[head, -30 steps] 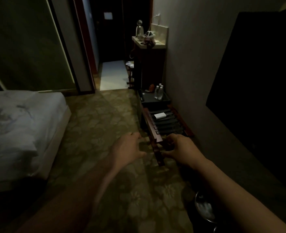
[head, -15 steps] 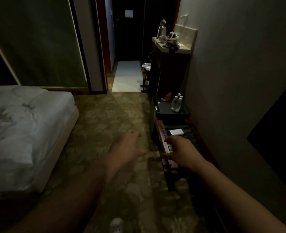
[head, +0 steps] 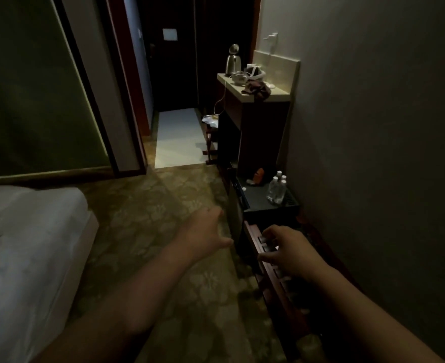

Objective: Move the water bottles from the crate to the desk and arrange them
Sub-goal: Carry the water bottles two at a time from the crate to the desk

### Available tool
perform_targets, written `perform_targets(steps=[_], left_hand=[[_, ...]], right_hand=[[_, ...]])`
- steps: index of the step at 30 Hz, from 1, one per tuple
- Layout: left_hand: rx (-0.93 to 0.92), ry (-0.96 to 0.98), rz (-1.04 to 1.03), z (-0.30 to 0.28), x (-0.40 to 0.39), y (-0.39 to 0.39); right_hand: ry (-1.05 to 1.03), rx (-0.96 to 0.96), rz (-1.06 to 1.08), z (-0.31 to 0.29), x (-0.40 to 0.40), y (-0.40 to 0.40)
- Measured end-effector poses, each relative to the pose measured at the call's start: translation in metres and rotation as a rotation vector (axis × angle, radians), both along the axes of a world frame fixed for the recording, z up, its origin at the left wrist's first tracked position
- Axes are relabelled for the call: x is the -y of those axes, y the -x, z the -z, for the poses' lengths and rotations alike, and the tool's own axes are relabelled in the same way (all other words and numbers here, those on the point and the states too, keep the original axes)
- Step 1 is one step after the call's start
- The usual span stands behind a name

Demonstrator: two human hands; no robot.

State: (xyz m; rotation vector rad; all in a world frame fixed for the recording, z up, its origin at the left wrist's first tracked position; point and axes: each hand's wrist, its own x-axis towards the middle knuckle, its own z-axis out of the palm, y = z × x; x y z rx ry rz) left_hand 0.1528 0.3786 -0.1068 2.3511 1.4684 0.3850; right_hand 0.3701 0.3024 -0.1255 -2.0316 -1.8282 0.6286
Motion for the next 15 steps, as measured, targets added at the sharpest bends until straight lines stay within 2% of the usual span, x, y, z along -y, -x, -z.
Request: perform_targets(steps=[5,15], left_hand=[[0.017,0.001,0.081,0.011,-0.099,-0.046],[-0.093,-0.051,0.181,0.006,-0.305,-0.17]], right_hand=[[-0.015,-0.004,0.087,0.013,-0.087,-0.038],[-0.004,-0.023,0.158,0.037,-0.288,-0.151]])
